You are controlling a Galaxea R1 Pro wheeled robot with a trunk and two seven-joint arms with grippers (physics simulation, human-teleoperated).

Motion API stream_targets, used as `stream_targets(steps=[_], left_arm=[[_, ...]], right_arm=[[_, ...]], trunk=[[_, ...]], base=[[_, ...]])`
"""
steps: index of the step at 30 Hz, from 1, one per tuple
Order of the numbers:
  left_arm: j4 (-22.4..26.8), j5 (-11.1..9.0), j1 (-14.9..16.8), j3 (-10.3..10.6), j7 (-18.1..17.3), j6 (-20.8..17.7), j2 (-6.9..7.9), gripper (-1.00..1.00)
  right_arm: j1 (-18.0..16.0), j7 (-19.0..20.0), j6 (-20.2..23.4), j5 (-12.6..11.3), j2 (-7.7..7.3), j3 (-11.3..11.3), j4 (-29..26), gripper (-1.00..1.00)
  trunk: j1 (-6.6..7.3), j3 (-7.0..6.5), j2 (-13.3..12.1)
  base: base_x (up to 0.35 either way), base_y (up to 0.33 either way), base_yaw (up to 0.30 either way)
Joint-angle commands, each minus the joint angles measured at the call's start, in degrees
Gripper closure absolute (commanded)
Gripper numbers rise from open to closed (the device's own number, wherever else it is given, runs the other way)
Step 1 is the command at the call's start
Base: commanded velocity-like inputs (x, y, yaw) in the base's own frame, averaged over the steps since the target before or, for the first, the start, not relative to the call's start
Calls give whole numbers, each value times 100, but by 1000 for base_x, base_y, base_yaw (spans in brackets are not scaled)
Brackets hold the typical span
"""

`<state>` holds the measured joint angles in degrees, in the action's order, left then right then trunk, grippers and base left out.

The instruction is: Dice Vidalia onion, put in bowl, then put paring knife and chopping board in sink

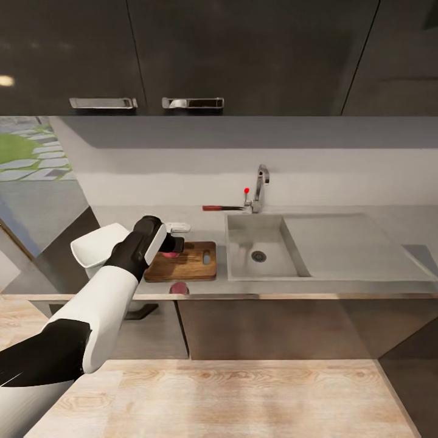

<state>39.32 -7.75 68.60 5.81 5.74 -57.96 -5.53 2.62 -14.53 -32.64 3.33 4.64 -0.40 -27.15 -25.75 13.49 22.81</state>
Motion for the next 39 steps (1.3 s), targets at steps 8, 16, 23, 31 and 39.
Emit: stream_targets(steps=[8, 16, 23, 31, 39], left_arm=[[-7, -60, 5, 20, 59, -14, -1, 100], [-121, -60, 5, 19, 59, -14, -1, 100], [-180, -60, 5, 25, 59, -14, -1, 100], [-239, -60, 5, 26, 59, -14, -1, 100], [-333, -60, 5, 26, 59, -14, -1, 100]], right_arm=[[2, -33, 3, 36, 2, -4, -14, -100], [2, -33, 3, 36, 2, -4, -10, -100], [2, -33, 3, 36, 2, -4, -11, -100], [2, -33, 3, 36, 2, -4, -12, -100], [2, -33, 3, 36, 2, -4, -12, -100]], trunk=[[-3, 44, 11], [-3, 80, 11], [-3, 112, 11], [-3, 148, 11], [-3, 184, 11]], base=[[23, 0, 0], [207, 0, 0], [61, 0, 0], [2, 0, 0], [0, 0, 0]])
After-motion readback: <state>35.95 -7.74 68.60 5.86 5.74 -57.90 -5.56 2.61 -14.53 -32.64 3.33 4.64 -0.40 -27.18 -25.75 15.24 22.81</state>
